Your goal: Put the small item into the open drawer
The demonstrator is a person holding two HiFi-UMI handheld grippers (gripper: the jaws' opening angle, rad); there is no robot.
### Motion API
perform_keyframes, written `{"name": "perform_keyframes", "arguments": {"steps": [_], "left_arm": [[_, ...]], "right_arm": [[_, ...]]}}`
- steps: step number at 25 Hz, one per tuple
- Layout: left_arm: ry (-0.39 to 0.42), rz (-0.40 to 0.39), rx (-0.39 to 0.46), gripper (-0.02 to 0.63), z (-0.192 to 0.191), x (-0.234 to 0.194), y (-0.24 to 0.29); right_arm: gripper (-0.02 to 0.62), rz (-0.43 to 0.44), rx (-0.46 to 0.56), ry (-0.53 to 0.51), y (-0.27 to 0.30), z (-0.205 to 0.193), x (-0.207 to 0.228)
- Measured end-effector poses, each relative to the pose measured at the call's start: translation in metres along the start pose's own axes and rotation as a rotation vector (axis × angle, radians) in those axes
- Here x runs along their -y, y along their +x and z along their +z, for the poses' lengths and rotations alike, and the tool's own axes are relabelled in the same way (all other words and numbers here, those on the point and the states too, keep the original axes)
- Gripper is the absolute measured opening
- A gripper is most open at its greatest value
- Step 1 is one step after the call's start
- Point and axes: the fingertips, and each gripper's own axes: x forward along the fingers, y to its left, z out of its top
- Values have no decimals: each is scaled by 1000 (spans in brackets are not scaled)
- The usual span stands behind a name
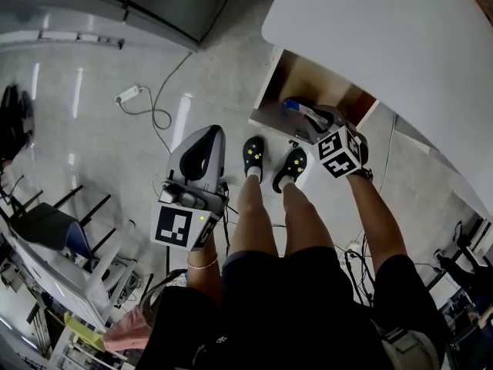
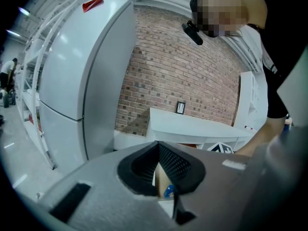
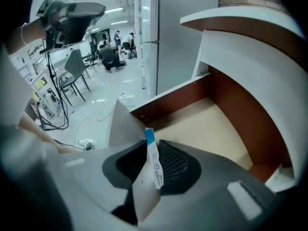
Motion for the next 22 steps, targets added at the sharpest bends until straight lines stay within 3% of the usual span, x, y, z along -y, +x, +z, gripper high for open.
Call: {"name": "perform_keyframes", "arguments": {"steps": [5, 22], "left_arm": [[9, -24, 3, 2, 6, 7, 3], [83, -147, -10, 2, 35, 47, 18]], "right_arm": [[12, -61, 63, 65, -21, 7, 3], [11, -255, 330, 438, -130, 32, 28]]}}
